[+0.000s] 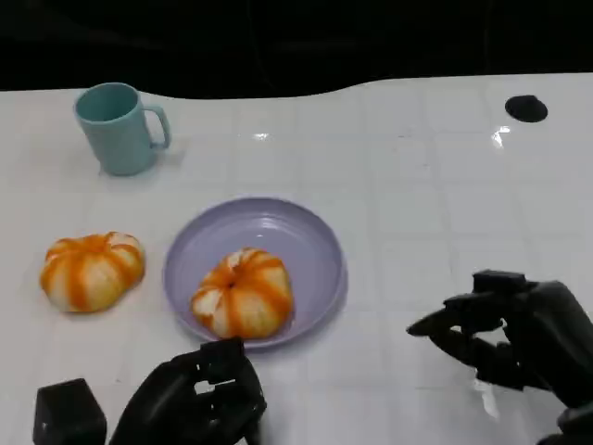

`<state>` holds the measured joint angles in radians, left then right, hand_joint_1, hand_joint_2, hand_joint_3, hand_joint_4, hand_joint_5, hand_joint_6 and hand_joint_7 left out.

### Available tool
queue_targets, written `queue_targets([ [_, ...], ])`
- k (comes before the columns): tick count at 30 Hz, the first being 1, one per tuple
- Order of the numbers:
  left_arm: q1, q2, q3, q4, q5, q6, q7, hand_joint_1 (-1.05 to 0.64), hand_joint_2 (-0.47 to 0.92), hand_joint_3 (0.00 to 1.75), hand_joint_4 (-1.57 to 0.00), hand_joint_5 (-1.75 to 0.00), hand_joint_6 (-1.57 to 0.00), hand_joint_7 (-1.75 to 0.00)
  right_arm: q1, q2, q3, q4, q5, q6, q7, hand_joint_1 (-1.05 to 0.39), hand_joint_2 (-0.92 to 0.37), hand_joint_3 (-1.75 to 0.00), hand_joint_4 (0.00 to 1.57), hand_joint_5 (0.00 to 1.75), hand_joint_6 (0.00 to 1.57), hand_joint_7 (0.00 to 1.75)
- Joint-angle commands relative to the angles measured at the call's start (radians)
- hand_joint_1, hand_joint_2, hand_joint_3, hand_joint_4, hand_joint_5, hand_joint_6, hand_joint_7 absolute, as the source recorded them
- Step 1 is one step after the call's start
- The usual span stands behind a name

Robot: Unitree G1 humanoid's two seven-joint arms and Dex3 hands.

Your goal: Grasp the bread from the table and place it into the plate.

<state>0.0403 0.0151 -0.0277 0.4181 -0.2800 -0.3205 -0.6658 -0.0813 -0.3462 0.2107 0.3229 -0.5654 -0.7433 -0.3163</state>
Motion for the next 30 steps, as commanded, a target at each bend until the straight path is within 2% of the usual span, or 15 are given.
queue_targets([
  [1,-0.009,0.015,0.014,0.0,-0.007,0.003,0.001,-0.57,0.65,0.69,-0.79,-1.75,-0.76,-1.43,0.055,-0.019,-0.021,-0.041,0.024,0.013,0.034,-0.2,-0.45,-1.04,0.85,1.66,0.99,0.89],
  [2,-0.01,0.015,0.016,0.003,-0.009,0.002,-0.002,-0.57,0.65,0.69,-0.79,-1.75,-0.76,-1.43,0.065,-0.019,-0.023,-0.048,0.02,0.02,0.038,-0.2,-0.45,-1.06,0.87,1.69,0.95,0.99],
  [5,-0.012,0.017,0.019,0.004,-0.012,0.009,-0.005,-0.56,0.64,0.68,-0.8,-1.75,-0.76,-1.42,0.087,-0.011,-0.025,-0.06,0.017,0.04,0.044,-0.22,-0.46,-1.08,0.88,1.73,0.87,1.15],
  [10,-0.01,0.018,0.021,0.001,-0.013,0.01,-0.008,-0.57,0.65,0.68,-0.8,-1.75,-0.76,-1.41,0.094,0.012,-0.026,-0.03,-0.032,0.058,-0.026,-0.23,-0.44,-1.11,0.86,1.75,0.82,1.24],
  [15,-0.006,0.021,0.021,-0.011,-0.011,0.019,-0.007,-0.56,0.64,0.69,-0.79,-1.75,-0.76,-1.41,0.077,0.022,-0.02,0.022,-0.054,0.051,-0.082,-0.24,-0.5,-1.08,0.85,1.75,0.74,1.37],
  [30,-0.013,0.029,0.032,0.01,-0.009,-0.001,-0.016,-0.56,0.65,0.7,-0.79,-1.75,-0.76,-1.4,0.036,0.025,0.008,0.114,-0.101,-0.001,-0.183,-0.24,-0.49,-1.08,0.88,1.75,0.74,1.45],
])
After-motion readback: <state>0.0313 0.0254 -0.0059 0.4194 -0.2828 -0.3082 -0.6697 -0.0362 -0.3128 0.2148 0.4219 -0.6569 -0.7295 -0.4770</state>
